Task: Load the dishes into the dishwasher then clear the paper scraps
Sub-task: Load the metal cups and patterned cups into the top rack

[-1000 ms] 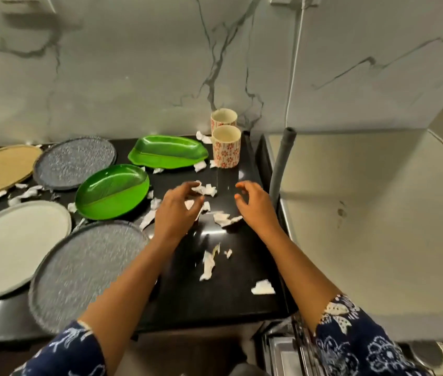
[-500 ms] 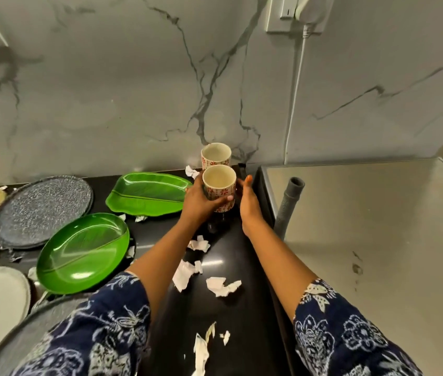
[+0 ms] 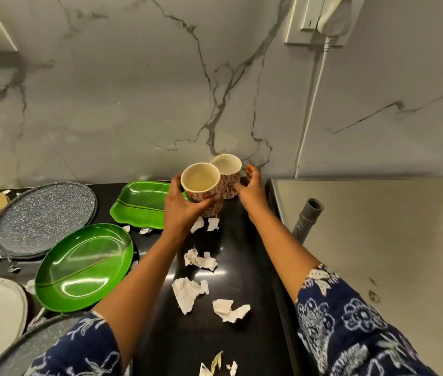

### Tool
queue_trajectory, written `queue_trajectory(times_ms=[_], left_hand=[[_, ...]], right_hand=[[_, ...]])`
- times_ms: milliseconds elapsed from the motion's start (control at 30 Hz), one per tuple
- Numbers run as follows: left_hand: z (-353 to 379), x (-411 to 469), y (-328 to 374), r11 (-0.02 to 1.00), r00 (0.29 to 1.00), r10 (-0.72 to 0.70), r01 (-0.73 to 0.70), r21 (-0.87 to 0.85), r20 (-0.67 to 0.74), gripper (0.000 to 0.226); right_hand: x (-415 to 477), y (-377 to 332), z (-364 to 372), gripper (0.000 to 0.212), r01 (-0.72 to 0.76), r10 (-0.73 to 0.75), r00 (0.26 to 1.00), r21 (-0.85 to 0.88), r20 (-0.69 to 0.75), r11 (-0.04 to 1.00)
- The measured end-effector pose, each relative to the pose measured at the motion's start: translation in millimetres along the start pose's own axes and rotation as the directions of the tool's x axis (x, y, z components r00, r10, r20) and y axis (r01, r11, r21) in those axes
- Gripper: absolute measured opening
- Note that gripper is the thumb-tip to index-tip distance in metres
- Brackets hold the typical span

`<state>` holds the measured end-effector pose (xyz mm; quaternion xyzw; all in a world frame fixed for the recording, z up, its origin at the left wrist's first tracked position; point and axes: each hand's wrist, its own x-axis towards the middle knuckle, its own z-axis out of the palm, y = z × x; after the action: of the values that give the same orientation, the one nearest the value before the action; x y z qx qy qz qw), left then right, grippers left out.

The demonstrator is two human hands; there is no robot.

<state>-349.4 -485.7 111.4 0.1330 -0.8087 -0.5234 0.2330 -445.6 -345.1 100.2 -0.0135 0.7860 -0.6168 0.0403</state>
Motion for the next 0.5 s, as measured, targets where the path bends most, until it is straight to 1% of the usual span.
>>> queue_trajectory(times_ms=[67, 100, 167, 233, 367, 433, 500], left_hand=[[-10.3, 3.0, -3.7, 1.000, 0.999, -0.003, 0.004, 0.029, -0.040, 0.086], [-14.9, 3.7, -5.8, 0.999, 0.998, -0.004, 0.007, 0.046, -0.058, 0.087], [-23.0, 4.9, -10.5, 0.998, 0.995, -0.010, 0.016, 0.061, -0.098, 0.089], [-29.0, 4.0, -13.1, 0.997, 0.992, -0.018, 0.027, 0.075, -0.126, 0.088], [-37.3, -5.0, -12.3, 0.999, 0.988, -0.016, 0.021, 0.033, -0.153, 0.080], [-41.8, -13.6, -6.5, 0.999, 0.988, 0.006, -0.001, 0.034, -0.154, 0.082], [-46.8, -22.5, 1.4, 0.999, 0.989, 0.022, -0.017, 0.033, -0.147, 0.091]], right_hand=[[14.6, 4.1, 8.3, 0.086, -0.001, 0.008, 0.995, -0.075, 0.095, 0.997], [20.3, 5.0, 11.3, 0.097, 0.008, 0.003, 0.993, -0.093, 0.118, 0.996], [29.3, 6.1, 16.6, 0.111, 0.033, -0.021, 0.994, -0.118, 0.108, 0.992], [37.6, 7.5, 20.1, 0.109, 0.051, -0.042, 0.996, -0.128, 0.078, 0.990], [41.4, 8.0, 18.6, 0.091, 0.112, -0.106, 0.993, -0.145, 0.044, 0.983], [33.3, 5.4, 13.3, 0.087, 0.164, -0.162, 0.986, -0.163, 0.024, 0.973], [21.3, 0.7, 7.3, 0.085, 0.208, -0.209, 0.978, -0.150, 0.010, 0.967]])
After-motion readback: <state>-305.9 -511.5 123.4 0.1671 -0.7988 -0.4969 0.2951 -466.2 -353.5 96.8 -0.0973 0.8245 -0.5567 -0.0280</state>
